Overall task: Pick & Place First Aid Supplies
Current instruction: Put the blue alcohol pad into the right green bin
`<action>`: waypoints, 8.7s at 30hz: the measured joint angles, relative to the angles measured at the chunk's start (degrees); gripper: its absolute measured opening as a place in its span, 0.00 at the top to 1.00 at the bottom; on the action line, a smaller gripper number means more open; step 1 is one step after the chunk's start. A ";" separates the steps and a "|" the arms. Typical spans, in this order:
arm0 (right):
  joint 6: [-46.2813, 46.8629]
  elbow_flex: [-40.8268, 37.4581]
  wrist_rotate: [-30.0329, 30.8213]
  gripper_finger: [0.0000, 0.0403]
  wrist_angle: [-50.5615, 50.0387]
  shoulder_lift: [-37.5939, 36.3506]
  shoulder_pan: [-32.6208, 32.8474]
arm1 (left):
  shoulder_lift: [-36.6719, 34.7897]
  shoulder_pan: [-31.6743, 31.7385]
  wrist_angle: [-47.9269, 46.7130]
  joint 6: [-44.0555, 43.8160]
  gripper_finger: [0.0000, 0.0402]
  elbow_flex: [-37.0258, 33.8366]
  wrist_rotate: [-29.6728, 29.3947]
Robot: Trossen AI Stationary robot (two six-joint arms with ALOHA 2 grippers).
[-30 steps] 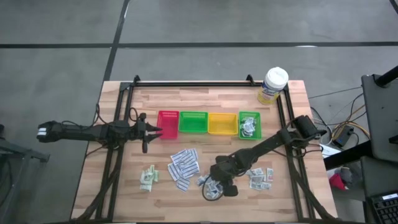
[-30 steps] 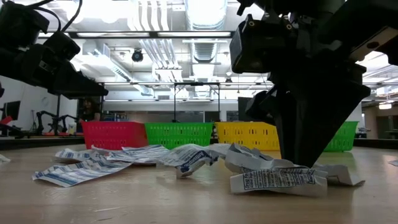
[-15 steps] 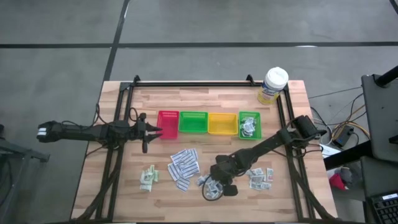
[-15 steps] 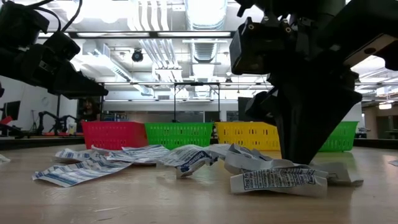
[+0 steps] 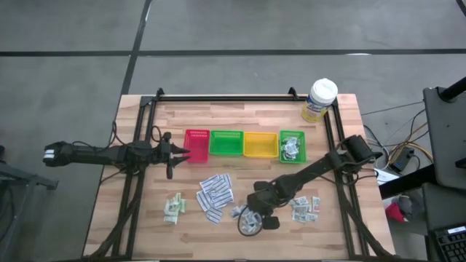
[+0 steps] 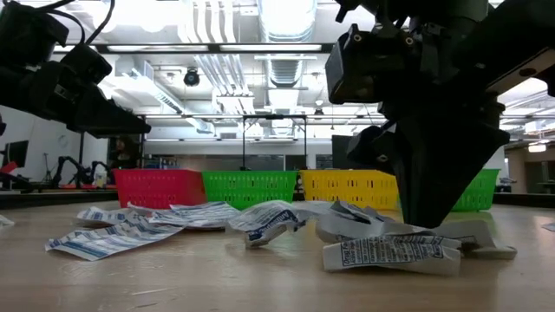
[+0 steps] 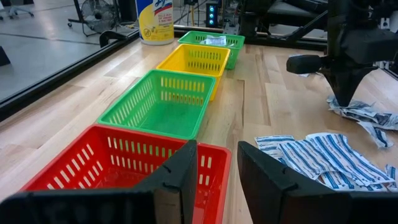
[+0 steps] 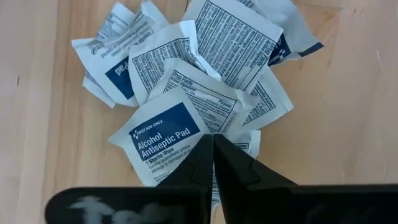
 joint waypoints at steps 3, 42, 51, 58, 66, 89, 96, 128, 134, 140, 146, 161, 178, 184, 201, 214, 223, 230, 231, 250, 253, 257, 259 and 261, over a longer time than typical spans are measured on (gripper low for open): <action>0.06 -0.14 0.00 0.98 -1.24 -0.98 0.00 | 0.00 0.00 0.00 0.00 0.72 0.00 0.00; 4.01 -0.03 2.75 0.98 -16.18 -7.08 -0.13 | 0.00 0.00 -0.02 0.00 0.72 0.00 0.00; 6.39 0.03 4.79 0.98 -19.58 -12.49 -0.15 | 0.00 0.00 -0.02 0.00 0.72 0.00 0.00; 10.43 0.03 14.12 0.98 -28.00 -17.13 -0.15 | 0.00 0.00 0.00 0.00 0.72 0.00 0.00; 17.90 0.02 29.05 0.98 -35.77 -24.18 -0.15 | 0.02 0.00 0.00 0.00 0.72 0.00 0.00; 61.48 -0.30 54.14 0.98 -62.39 -29.39 -4.58 | 0.00 0.00 0.00 0.00 0.72 0.00 0.00; 75.15 -3.10 53.83 0.98 -62.39 -29.39 -11.30 | 0.00 0.00 0.00 0.00 0.72 0.00 0.00; 84.74 -14.61 44.52 0.98 -42.31 -29.37 -17.94 | 0.00 0.00 0.00 0.00 0.72 0.00 0.00; 86.50 -17.22 42.88 0.98 -39.49 -29.36 -17.94 | 0.00 0.00 0.04 -0.01 0.72 0.00 -0.01; 86.00 -19.78 42.64 0.98 -34.45 -29.35 -17.90 | 0.00 0.00 0.05 0.00 0.72 0.00 -0.02; 84.26 -20.03 42.64 0.98 -33.55 -29.37 -17.92 | 0.00 0.00 0.09 0.00 0.72 0.00 -0.01; 78.67 -20.25 42.69 0.98 -33.37 -29.35 -17.94 | 0.00 0.00 0.26 0.00 0.72 0.00 -0.02; 69.51 -19.18 41.58 0.74 -33.59 -29.37 -17.90 | 0.00 0.00 0.39 0.00 0.72 0.00 0.00; 64.66 -15.39 40.75 0.72 -33.60 -29.39 -17.74 | 0.00 0.00 0.39 0.00 0.72 0.00 0.00; 52.28 -10.97 29.11 0.82 -23.05 -29.37 -8.08 | 0.00 0.00 0.39 0.00 0.72 0.00 -0.02; 29.83 -11.90 26.32 0.82 -6.95 -29.35 0.82 | 0.00 0.00 0.38 0.00 0.72 0.00 0.00; 15.12 -12.55 20.23 0.84 -4.65 -29.35 3.92 | 0.00 0.00 0.37 0.00 0.72 0.00 0.00; 12.36 -12.58 19.23 0.84 -4.26 -29.16 5.17 | 0.00 0.00 0.37 0.00 0.72 0.00 0.00; 12.68 -12.58 19.26 0.84 -3.79 -28.83 5.16 | 0.00 0.00 0.37 0.00 0.72 0.00 0.00; -5.97 1.28 11.80 0.68 -9.73 -8.62 4.99 | 0.07 0.00 -0.02 0.00 0.72 0.00 0.02; -7.62 4.60 11.85 0.68 -14.84 -5.19 4.94 | 0.11 0.00 -0.02 0.00 0.72 0.00 0.02; -10.25 7.91 12.07 0.69 -19.16 -1.05 4.90 | 0.11 0.00 -0.02 0.00 0.72 0.00 0.02; -11.22 9.40 13.29 0.69 -20.89 0.85 4.84 | 0.11 0.00 -0.02 0.00 0.72 0.00 0.02; -11.96 11.00 14.81 0.69 -23.83 2.41 4.69 | 0.11 0.00 -0.02 0.00 0.72 0.00 0.02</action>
